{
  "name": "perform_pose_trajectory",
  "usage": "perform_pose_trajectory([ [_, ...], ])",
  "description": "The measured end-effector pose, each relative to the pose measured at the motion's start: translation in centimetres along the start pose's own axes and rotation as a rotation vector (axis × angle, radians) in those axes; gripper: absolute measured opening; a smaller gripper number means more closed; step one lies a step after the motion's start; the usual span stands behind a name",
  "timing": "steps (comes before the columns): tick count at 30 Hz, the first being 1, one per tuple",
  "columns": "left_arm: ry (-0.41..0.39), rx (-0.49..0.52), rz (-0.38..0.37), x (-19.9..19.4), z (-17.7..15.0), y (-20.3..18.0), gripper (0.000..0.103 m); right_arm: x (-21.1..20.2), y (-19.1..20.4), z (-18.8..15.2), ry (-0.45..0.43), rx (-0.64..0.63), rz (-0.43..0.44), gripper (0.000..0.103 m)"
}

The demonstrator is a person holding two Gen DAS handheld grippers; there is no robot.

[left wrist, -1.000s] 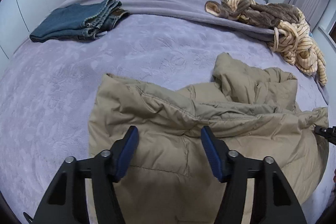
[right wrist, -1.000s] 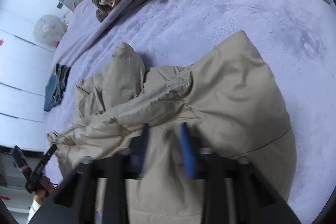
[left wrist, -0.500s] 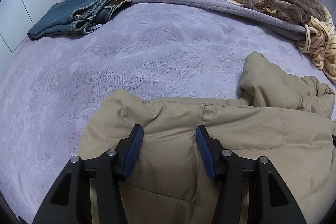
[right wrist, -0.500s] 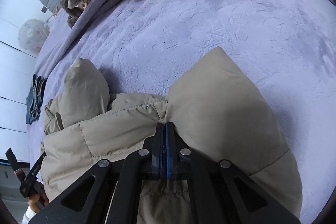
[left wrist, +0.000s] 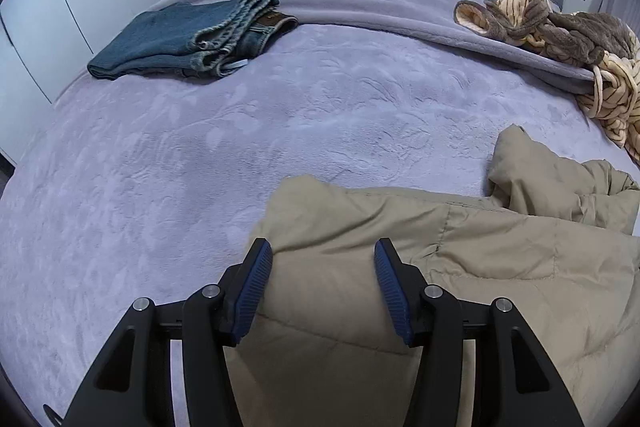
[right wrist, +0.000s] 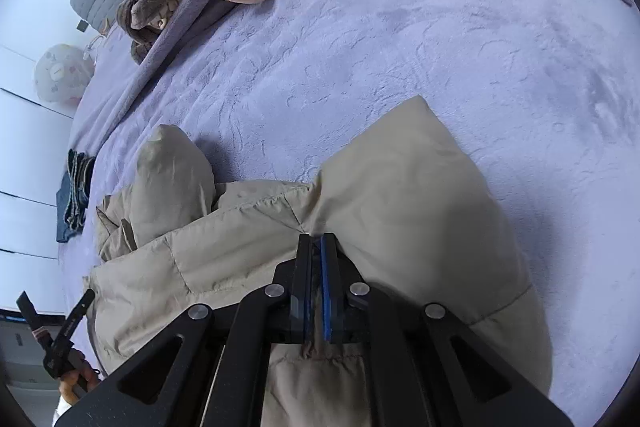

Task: Fold large clothes

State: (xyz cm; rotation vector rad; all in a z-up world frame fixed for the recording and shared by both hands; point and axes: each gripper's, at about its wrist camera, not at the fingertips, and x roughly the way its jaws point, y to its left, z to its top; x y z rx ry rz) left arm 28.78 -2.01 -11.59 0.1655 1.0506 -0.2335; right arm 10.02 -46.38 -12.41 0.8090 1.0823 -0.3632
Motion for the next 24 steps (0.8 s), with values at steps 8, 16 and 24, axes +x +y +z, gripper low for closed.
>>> perform_pose_trajectory([
  [8, 0.004, 0.138, -0.250, -2.4, -1.9, -6.6, 0.056, 0.6, 8.4, -3.0, 0.090, -0.232, 0.237, 0.006],
  [16, 0.024, 0.126, -0.184, 3.5, -1.8, -10.5, 0.058, 8.1, 8.8, -2.9, 0.131, -0.195, 0.209, 0.000],
  [24, -0.041, 0.147, -0.067, 2.7, 0.1, -5.6, 0.058, 2.9, 4.7, -0.1, 0.070, -0.195, 0.120, 0.000],
])
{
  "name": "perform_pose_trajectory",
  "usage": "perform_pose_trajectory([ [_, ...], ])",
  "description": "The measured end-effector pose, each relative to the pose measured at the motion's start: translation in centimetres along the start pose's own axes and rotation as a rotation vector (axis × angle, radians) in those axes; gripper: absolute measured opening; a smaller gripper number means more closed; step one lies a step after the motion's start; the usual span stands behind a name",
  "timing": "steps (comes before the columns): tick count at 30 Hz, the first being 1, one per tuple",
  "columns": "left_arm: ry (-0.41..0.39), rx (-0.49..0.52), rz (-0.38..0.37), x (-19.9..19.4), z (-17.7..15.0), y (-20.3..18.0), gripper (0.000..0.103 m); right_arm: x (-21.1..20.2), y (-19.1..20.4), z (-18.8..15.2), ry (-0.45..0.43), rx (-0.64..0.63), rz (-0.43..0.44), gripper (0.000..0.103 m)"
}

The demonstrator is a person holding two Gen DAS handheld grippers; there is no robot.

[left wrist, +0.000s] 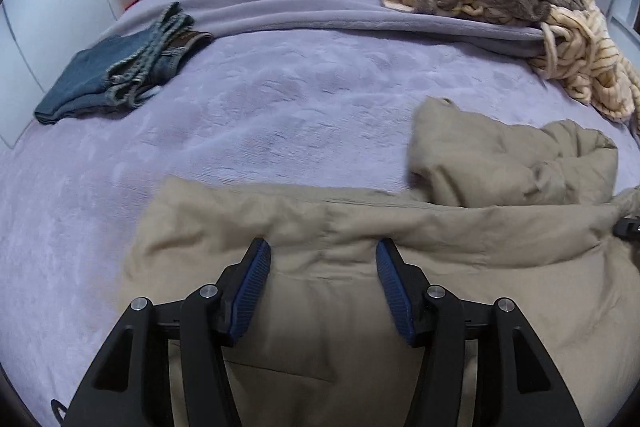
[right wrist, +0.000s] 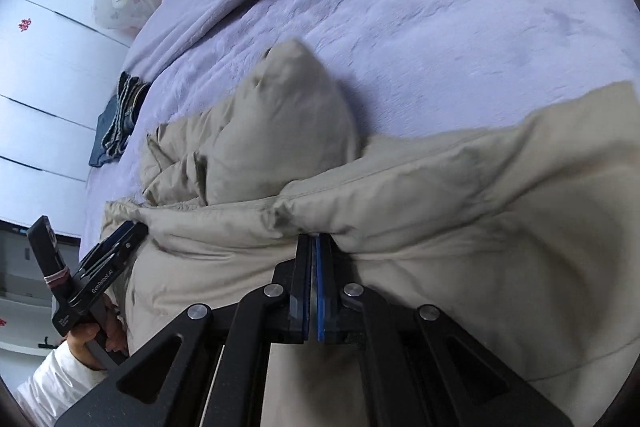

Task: Fold large clothes

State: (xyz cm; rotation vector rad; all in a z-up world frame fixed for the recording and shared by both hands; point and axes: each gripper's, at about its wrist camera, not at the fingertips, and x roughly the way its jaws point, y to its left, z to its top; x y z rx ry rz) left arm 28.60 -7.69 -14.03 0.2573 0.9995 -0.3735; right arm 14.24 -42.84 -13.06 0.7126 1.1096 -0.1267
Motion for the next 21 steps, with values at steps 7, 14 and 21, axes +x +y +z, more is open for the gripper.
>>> perform_pose_trajectory([
  [7, 0.068, -0.245, 0.069, 4.0, -0.5, 7.4, 0.070, -1.9, -8.7, -0.4, -0.107, 0.215, -0.164, 0.002],
  [14, 0.105, -0.261, 0.082, 4.8, -0.1, 7.3, 0.075, -1.0, -9.8, 0.4, -0.096, 0.274, -0.147, 0.001],
  [21, 0.112, -0.225, 0.081, -0.2, -0.5, 7.6, 0.075, -5.7, -6.2, -0.3, -0.137, 0.256, -0.113, 0.063],
])
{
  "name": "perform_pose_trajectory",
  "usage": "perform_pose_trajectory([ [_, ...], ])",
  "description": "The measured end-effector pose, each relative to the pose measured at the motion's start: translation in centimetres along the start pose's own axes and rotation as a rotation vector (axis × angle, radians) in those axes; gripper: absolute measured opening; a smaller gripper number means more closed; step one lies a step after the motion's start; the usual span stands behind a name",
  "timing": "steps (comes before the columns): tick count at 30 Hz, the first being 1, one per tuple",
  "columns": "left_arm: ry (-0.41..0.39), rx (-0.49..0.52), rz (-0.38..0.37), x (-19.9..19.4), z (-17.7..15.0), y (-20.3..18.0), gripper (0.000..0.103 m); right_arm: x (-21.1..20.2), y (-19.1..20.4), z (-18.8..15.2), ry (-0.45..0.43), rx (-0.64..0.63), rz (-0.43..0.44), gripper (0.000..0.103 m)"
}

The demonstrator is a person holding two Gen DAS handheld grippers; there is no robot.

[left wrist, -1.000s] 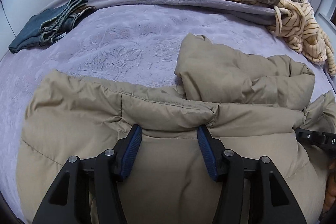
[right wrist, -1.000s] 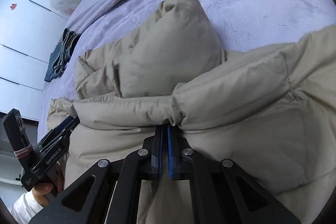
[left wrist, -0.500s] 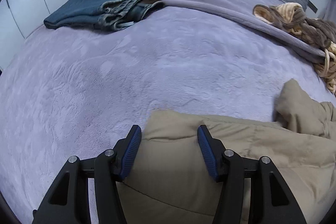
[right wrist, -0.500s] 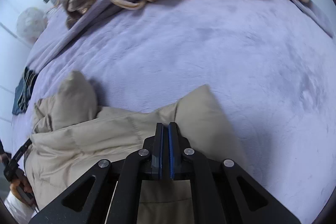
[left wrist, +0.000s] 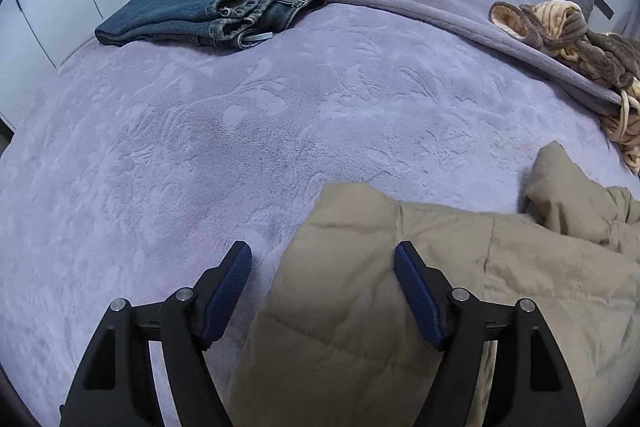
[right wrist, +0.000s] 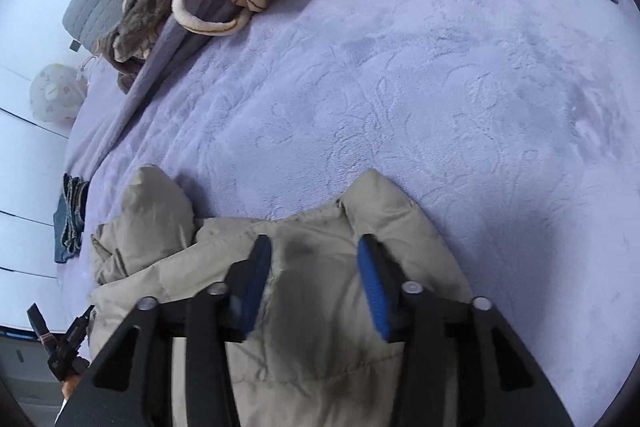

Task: Fold large clothes

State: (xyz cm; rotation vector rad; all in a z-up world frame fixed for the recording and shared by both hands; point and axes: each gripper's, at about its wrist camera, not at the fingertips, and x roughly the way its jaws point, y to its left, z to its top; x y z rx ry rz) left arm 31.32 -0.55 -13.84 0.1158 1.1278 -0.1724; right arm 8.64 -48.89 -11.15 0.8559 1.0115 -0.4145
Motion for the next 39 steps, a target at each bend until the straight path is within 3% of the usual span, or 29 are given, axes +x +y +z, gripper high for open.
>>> perform_pose_trajectory([
  [8, 0.037, 0.085, -0.029, -5.8, -4.4, -0.7, 0.075, -4.0, -0.2, -4.5, 0.026, 0.037, 0.068, 0.071],
  [11, 0.028, 0.086, -0.043, -7.5, -5.9, -0.8, 0.102, -5.6, -1.1, -6.9, 0.044, 0.057, 0.081, 0.071],
  [14, 0.008, 0.100, -0.035, -9.3, -7.3, -1.0, 0.102, -7.0, -2.2, -8.9, 0.058, 0.078, 0.085, 0.072],
  [25, 0.078, 0.093, -0.032, -13.4, -13.8, -1.5, 0.102, -10.9, -5.1, -15.0, 0.096, 0.108, 0.104, 0.080],
  [26, 0.088, 0.088, -0.037, -13.8, -14.7, -1.5, 0.102, -11.2, -5.4, -15.8, 0.102, 0.112, 0.111, 0.084],
  [32, 0.157, 0.015, -0.017, -15.0, -19.6, -1.0, 0.102, -11.2, -6.7, -19.4, 0.160, 0.127, 0.145, 0.087],
  [39, 0.218, -0.045, -0.049, -15.6, -22.6, 0.0, 0.102, -11.0, -7.5, -22.0, 0.189, 0.185, 0.194, 0.088],
])
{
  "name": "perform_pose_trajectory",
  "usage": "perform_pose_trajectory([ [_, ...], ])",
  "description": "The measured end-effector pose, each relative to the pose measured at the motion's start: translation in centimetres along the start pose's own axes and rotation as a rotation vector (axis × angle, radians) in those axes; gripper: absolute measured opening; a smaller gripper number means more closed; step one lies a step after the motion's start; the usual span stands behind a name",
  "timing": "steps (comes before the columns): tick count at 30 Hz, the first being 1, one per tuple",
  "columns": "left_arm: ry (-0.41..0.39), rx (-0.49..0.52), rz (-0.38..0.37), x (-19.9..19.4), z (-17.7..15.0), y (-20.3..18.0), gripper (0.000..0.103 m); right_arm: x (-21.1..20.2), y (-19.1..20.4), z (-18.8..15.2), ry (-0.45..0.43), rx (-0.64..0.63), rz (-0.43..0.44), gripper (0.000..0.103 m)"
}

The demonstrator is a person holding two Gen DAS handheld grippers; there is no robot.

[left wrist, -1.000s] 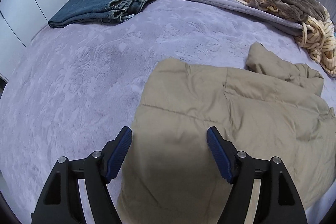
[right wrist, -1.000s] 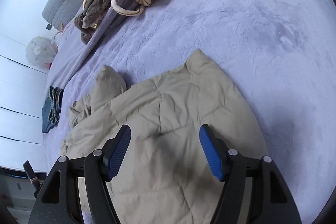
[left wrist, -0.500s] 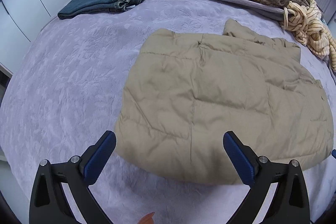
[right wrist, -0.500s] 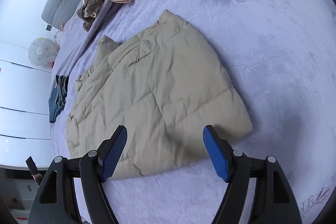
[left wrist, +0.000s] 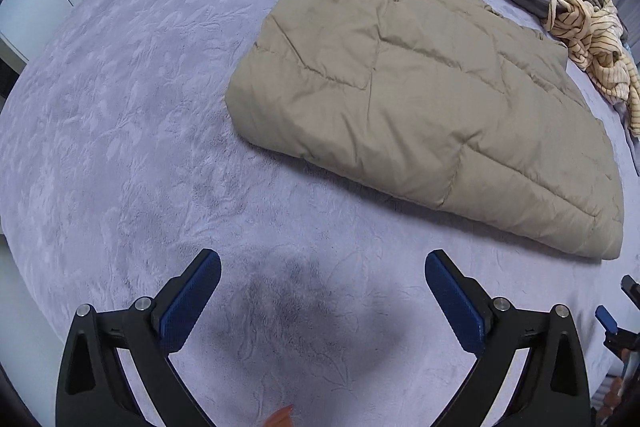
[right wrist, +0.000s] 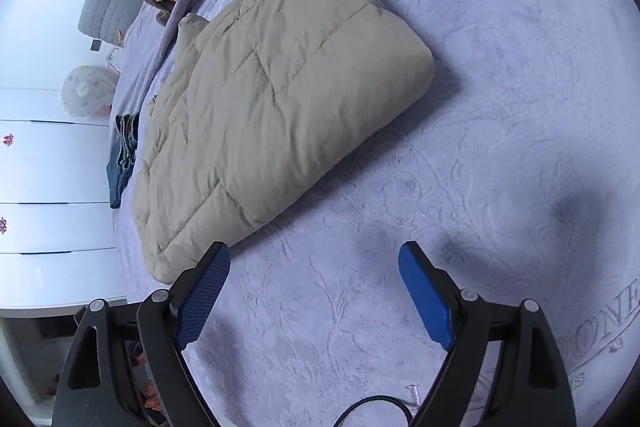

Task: Fold large clothes

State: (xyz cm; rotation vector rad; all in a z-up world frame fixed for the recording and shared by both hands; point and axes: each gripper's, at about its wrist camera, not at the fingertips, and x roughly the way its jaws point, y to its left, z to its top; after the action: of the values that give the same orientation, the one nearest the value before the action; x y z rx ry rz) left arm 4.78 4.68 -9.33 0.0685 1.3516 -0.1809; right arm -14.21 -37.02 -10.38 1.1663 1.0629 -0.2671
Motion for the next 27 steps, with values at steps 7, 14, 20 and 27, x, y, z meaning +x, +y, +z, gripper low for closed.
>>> perform_pose_trajectory([
  [7, 0.030, 0.012, -0.076, 1.1, 0.1, 0.4, 0.102, 0.8, -0.3, -1.8, -0.022, 0.041, 0.048, 0.089],
  [14, 0.048, -0.040, -0.180, 2.9, 1.4, 1.1, 0.102, 2.8, -0.9, -1.5, -0.066, 0.148, 0.119, 0.089],
  [20, 0.090, -0.152, -0.263, 6.2, 3.6, 2.3, 0.102, 5.5, -2.1, 1.2, -0.128, 0.315, 0.214, 0.089],
  [27, 0.072, -0.180, -0.287, 7.5, 5.4, 2.2, 0.102, 7.5, -1.0, 4.6, -0.201, 0.401, 0.354, 0.098],
])
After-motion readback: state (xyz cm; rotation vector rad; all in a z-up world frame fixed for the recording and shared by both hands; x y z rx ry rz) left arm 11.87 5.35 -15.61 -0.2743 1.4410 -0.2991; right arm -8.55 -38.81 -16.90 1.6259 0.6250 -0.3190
